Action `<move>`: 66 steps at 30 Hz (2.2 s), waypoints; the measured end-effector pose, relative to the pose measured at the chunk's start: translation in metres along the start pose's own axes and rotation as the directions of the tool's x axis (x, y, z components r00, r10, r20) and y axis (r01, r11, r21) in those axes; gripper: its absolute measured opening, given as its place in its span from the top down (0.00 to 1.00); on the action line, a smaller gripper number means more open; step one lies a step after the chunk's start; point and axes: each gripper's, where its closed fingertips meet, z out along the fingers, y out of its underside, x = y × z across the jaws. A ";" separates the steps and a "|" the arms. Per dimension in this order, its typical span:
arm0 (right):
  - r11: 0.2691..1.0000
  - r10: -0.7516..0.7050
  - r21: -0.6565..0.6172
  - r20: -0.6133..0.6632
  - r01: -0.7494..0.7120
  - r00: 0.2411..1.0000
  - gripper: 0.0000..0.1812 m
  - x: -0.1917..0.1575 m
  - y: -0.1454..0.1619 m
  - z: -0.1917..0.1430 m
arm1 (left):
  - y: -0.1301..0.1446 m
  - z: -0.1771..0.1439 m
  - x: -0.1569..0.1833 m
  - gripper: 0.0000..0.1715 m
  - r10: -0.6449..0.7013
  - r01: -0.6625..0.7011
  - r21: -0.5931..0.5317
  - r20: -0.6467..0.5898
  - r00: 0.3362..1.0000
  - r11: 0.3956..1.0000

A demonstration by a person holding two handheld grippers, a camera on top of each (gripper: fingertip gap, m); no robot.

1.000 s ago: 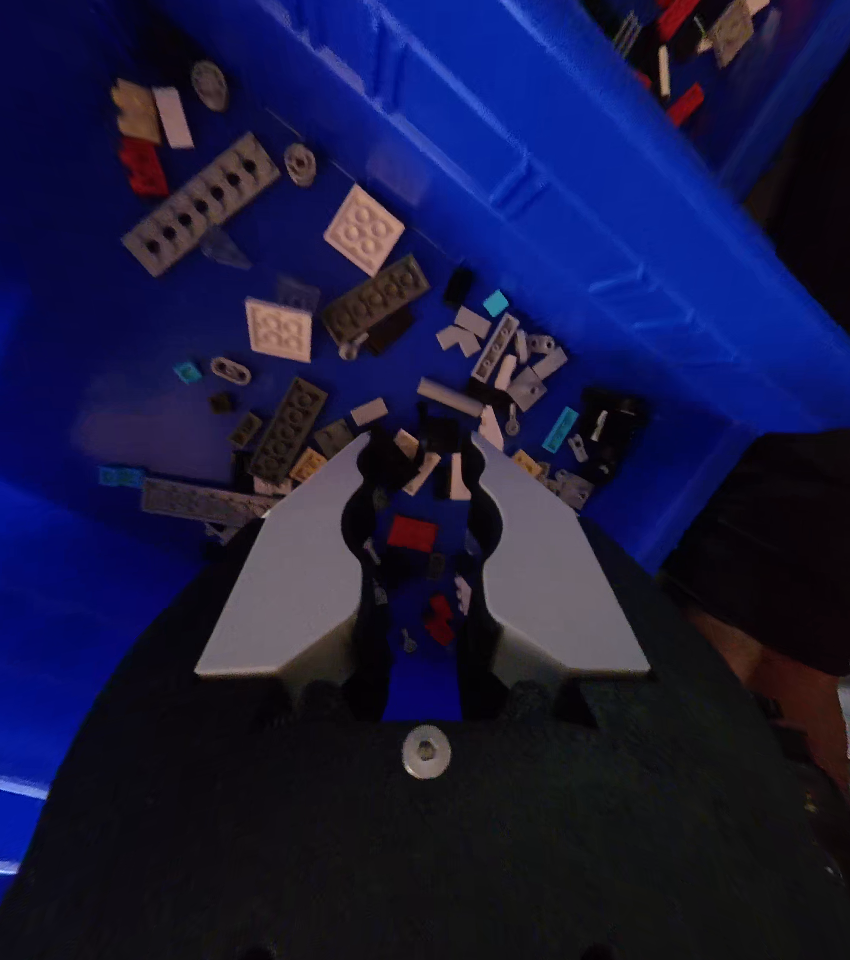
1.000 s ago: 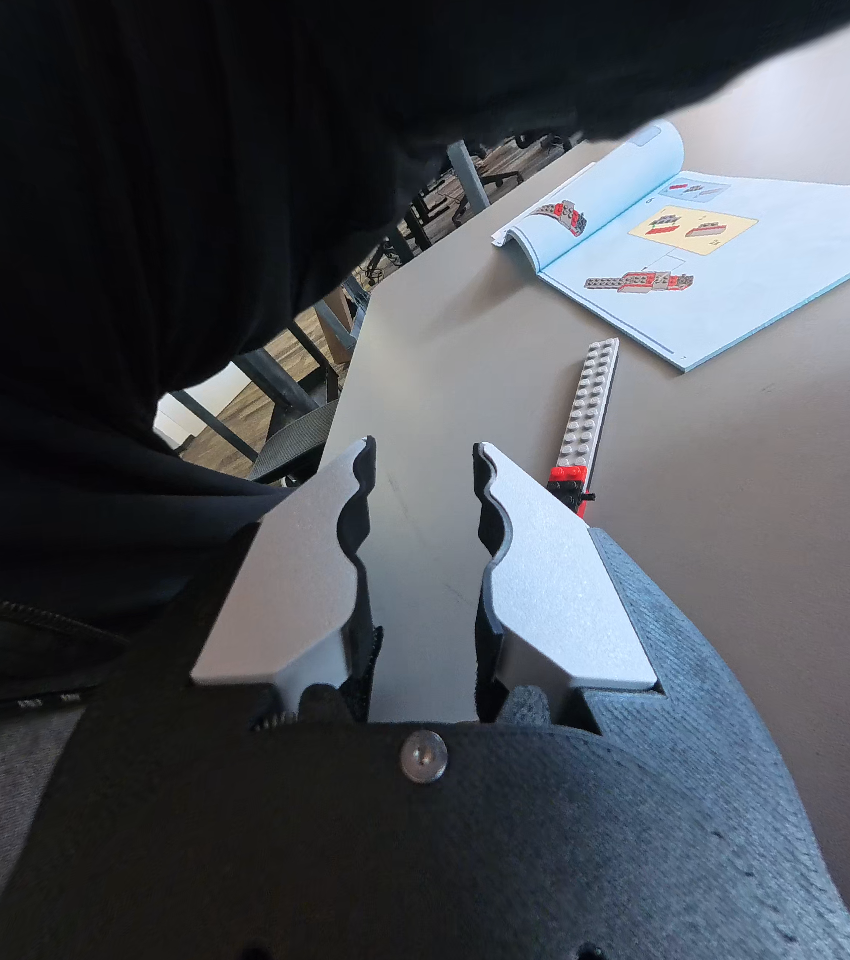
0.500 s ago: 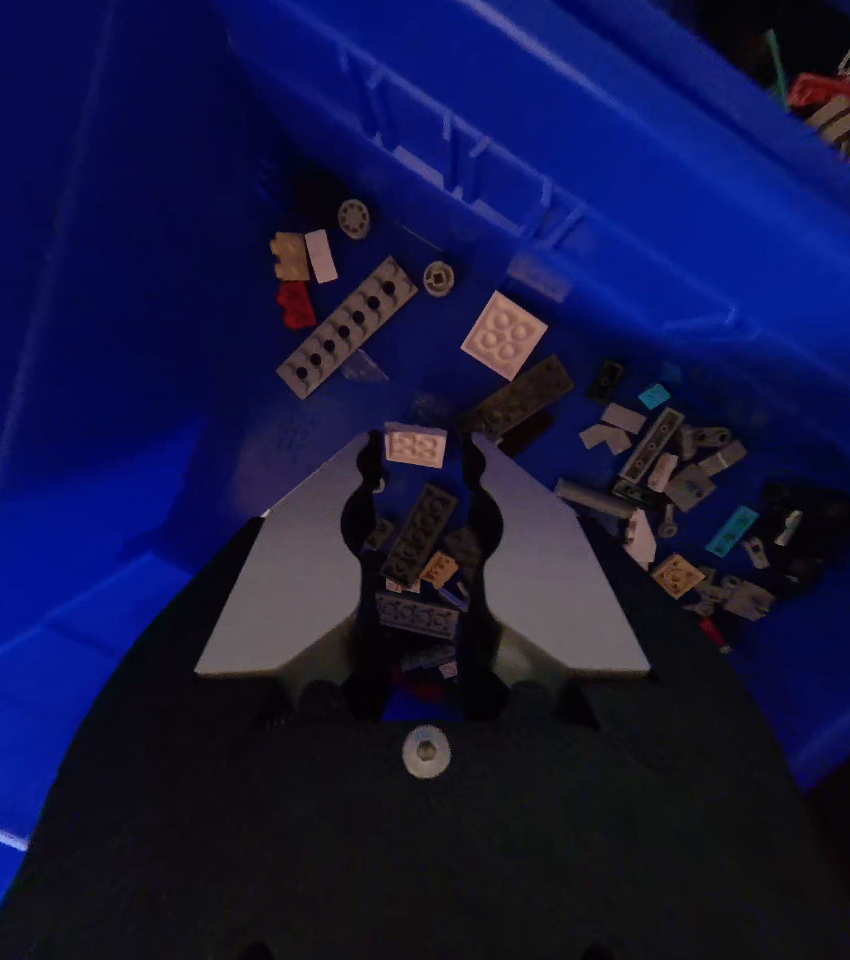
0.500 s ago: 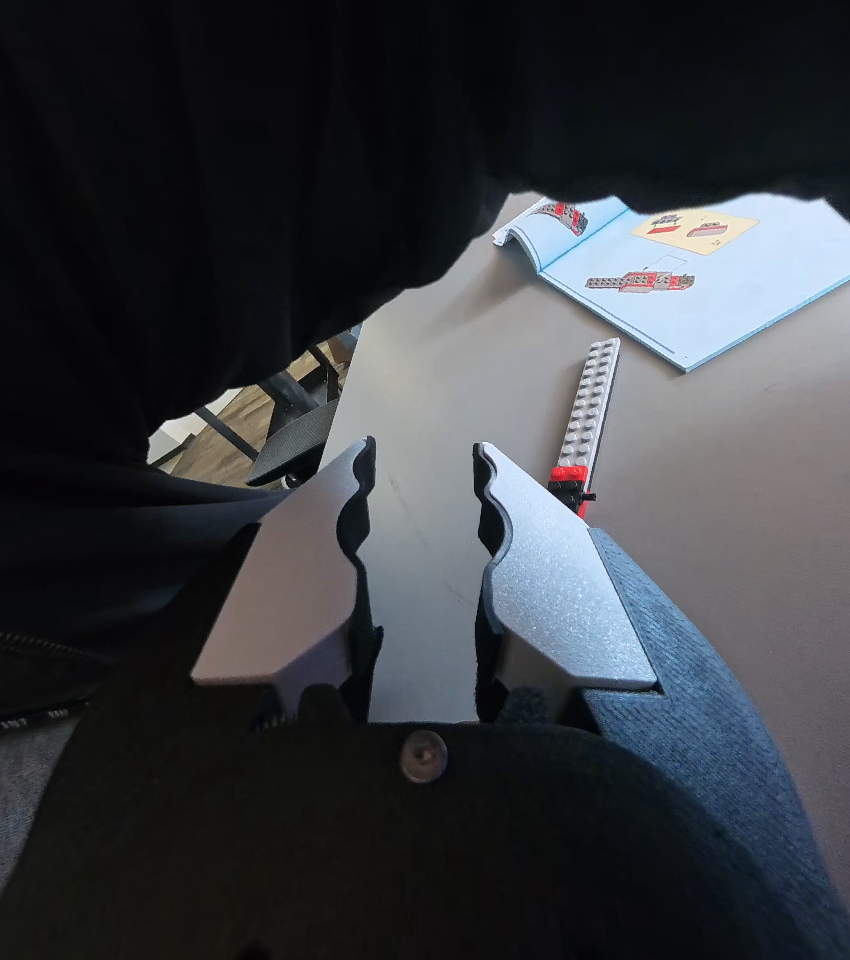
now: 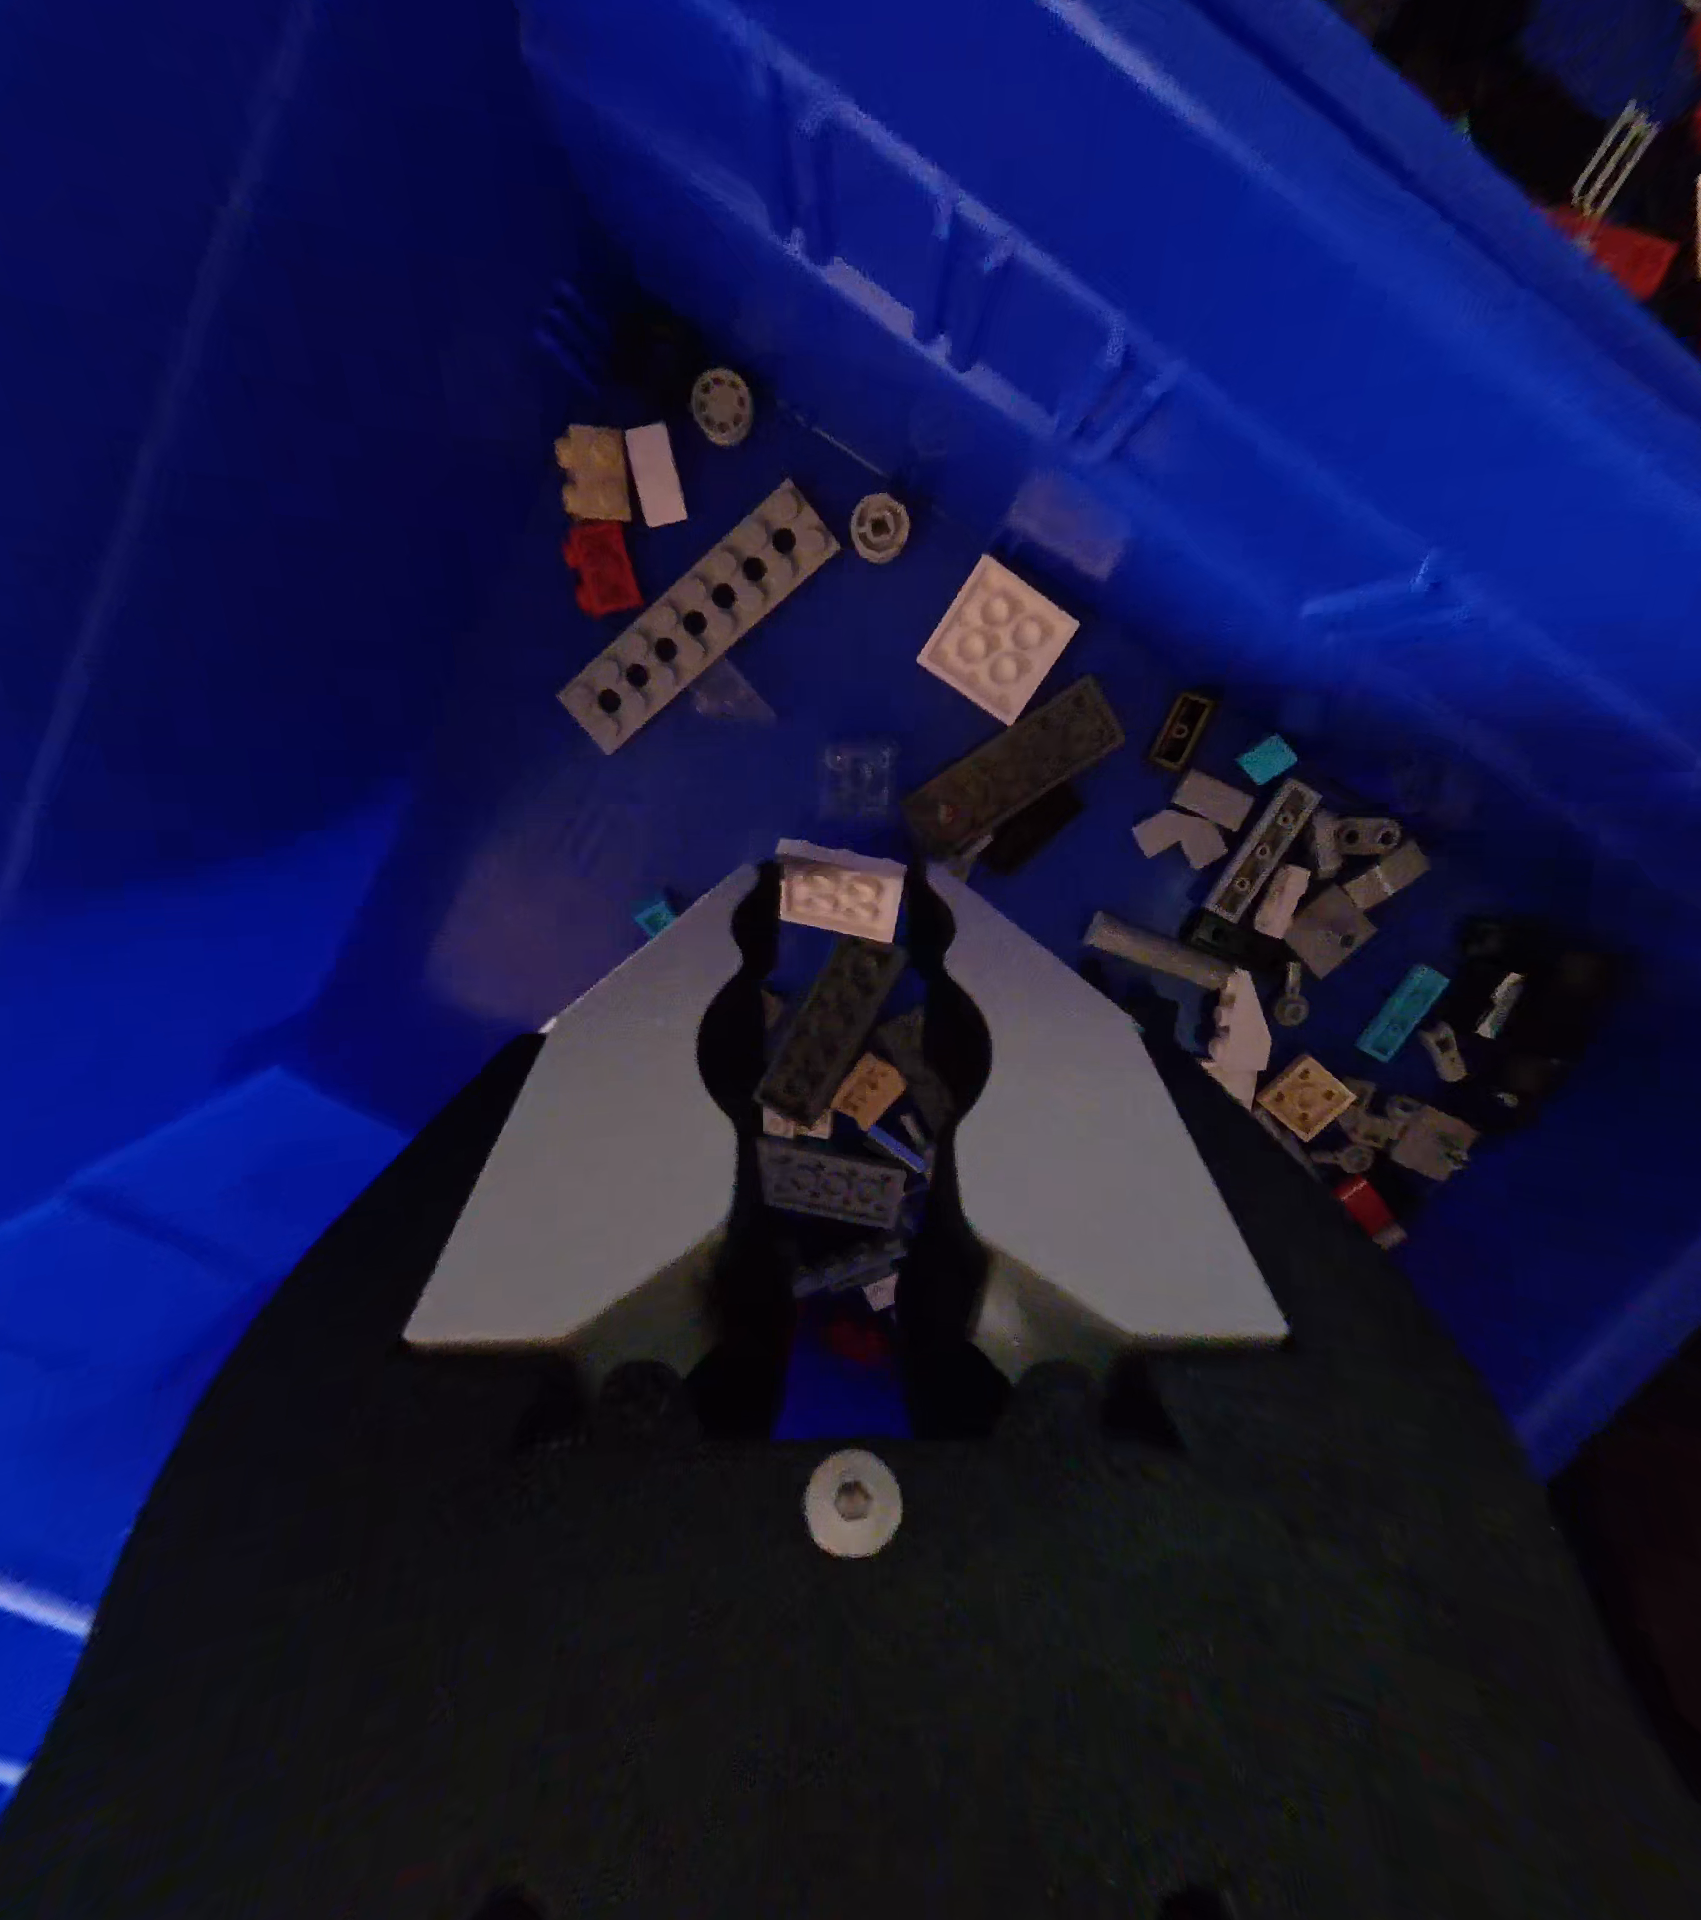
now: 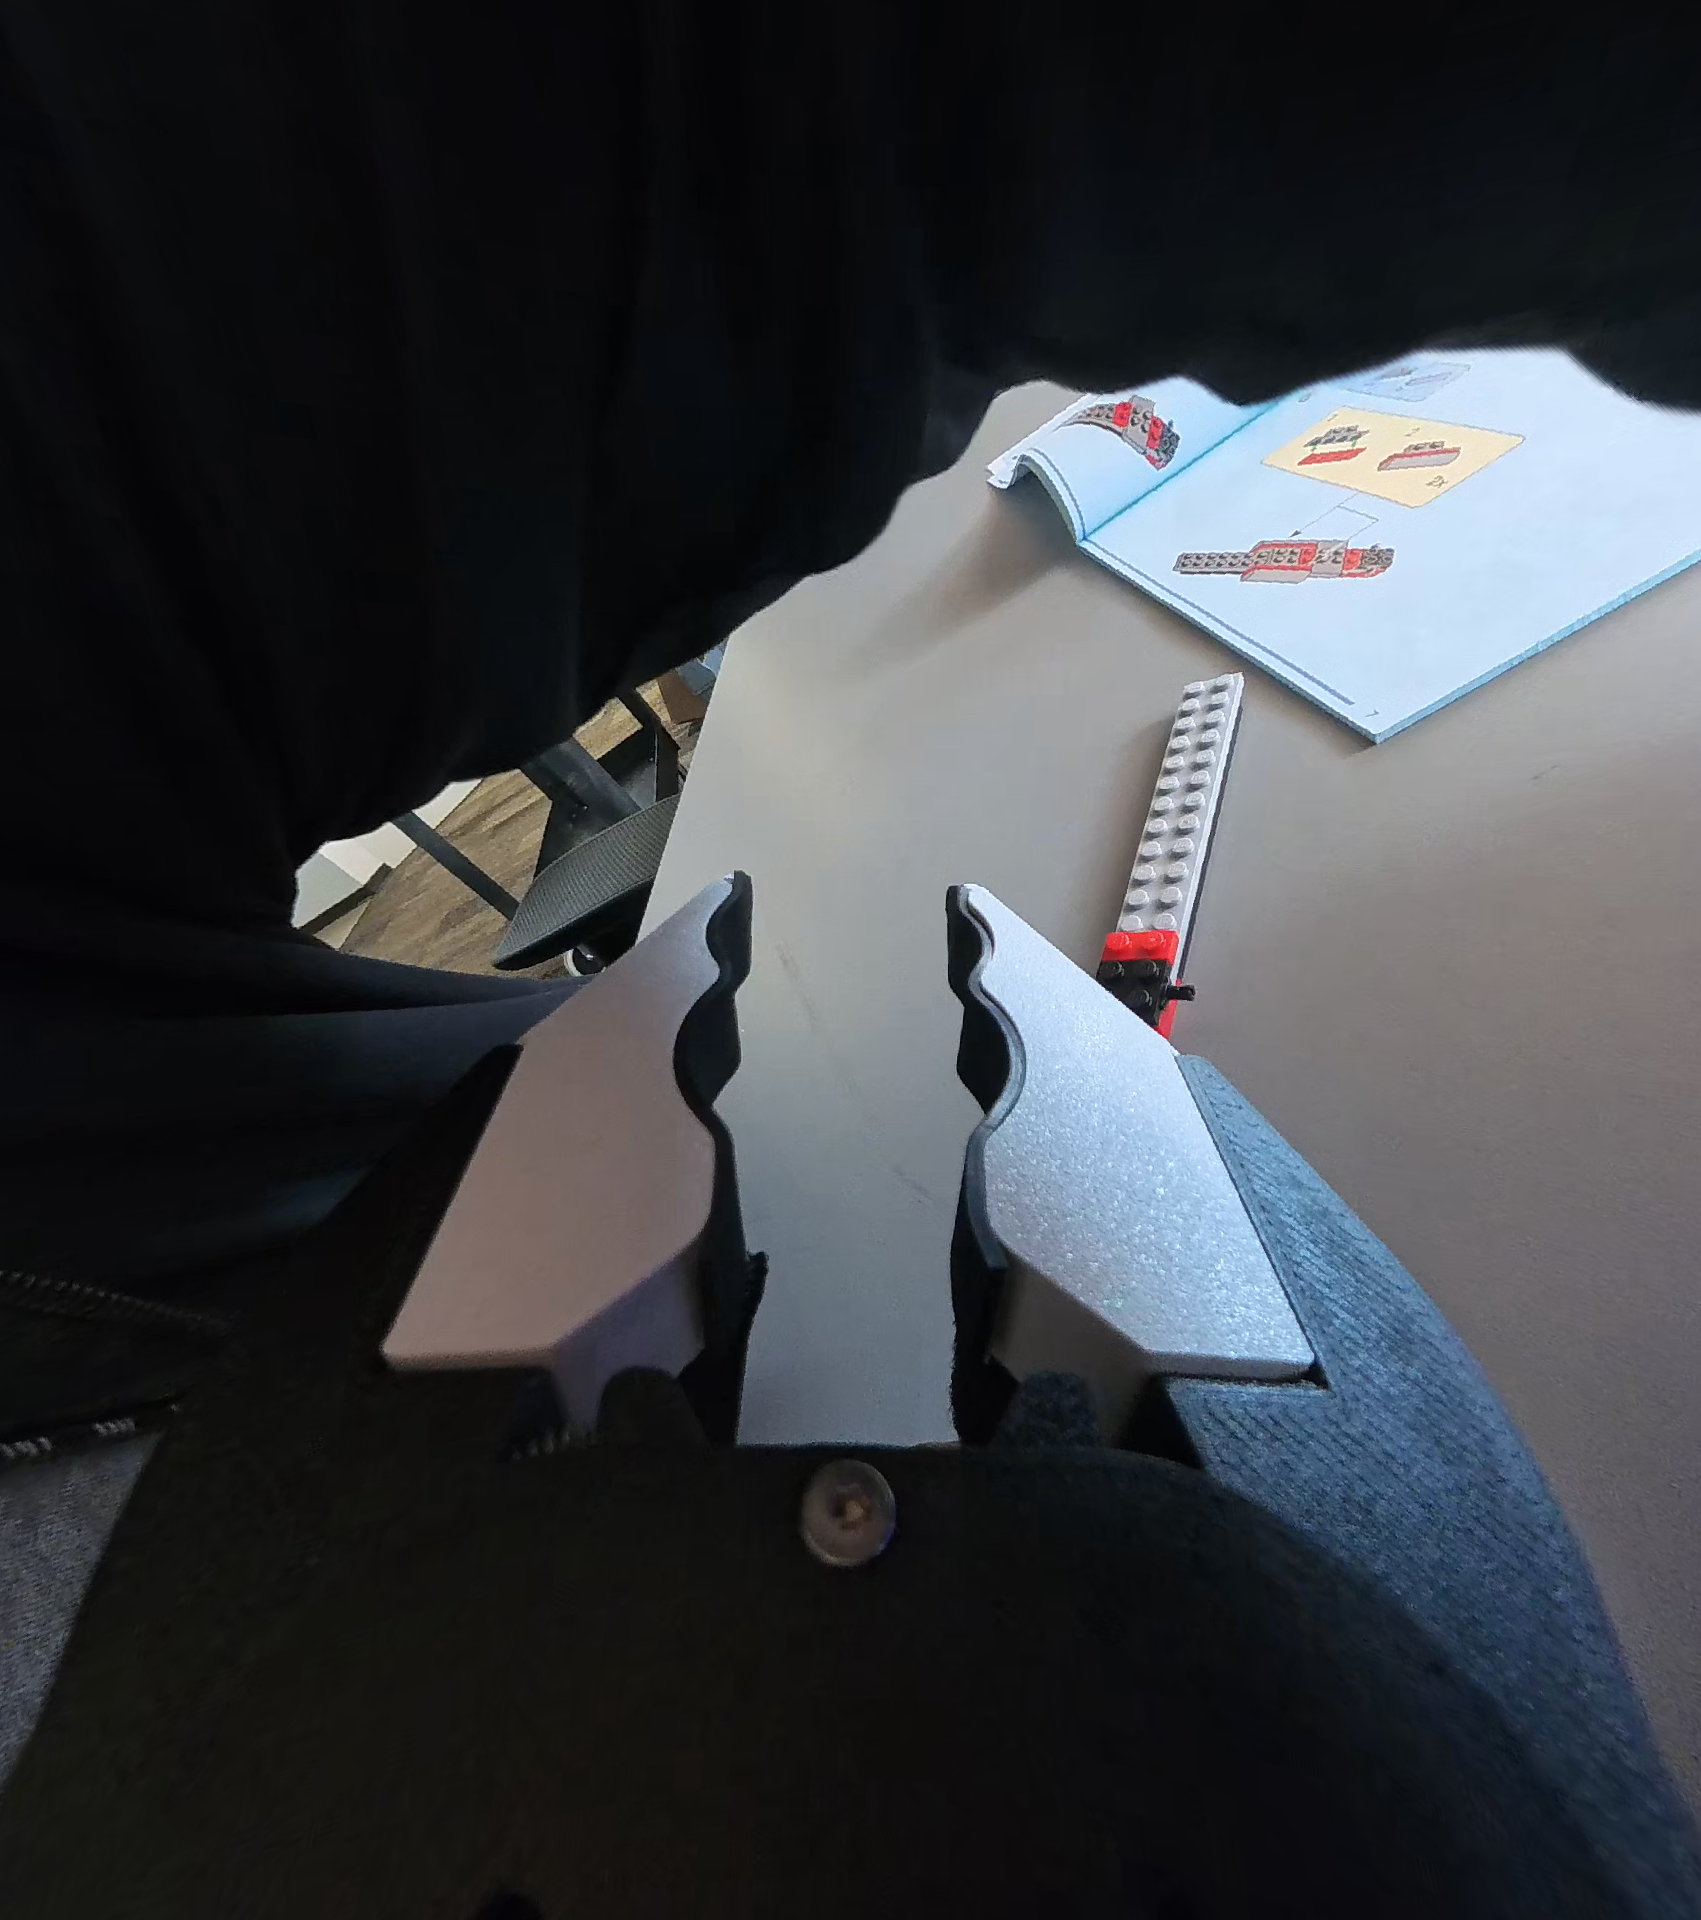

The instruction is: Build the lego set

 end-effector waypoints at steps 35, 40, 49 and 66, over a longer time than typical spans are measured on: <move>1.000 0.000 -0.002 0.002 0.000 1.000 0.78 0.000 0.000 0.000 | -0.017 -0.019 0.005 0.85 -0.101 0.110 0.151 -0.067 0.993 0.982; 1.000 0.000 -0.003 0.001 0.000 1.000 0.78 0.000 0.000 0.000 | -0.016 -0.027 0.015 0.84 -0.097 0.112 0.165 -0.094 0.991 0.980; 1.000 0.000 -0.004 0.001 0.000 1.000 0.78 0.000 0.000 0.000 | -0.014 -0.034 0.016 0.84 -0.098 0.114 0.178 -0.099 0.990 0.977; 1.000 0.001 -0.006 0.004 -0.001 1.000 0.78 -0.001 0.001 0.000 | 0.028 -0.070 0.012 0.80 -0.189 0.214 0.266 -0.117 0.975 0.940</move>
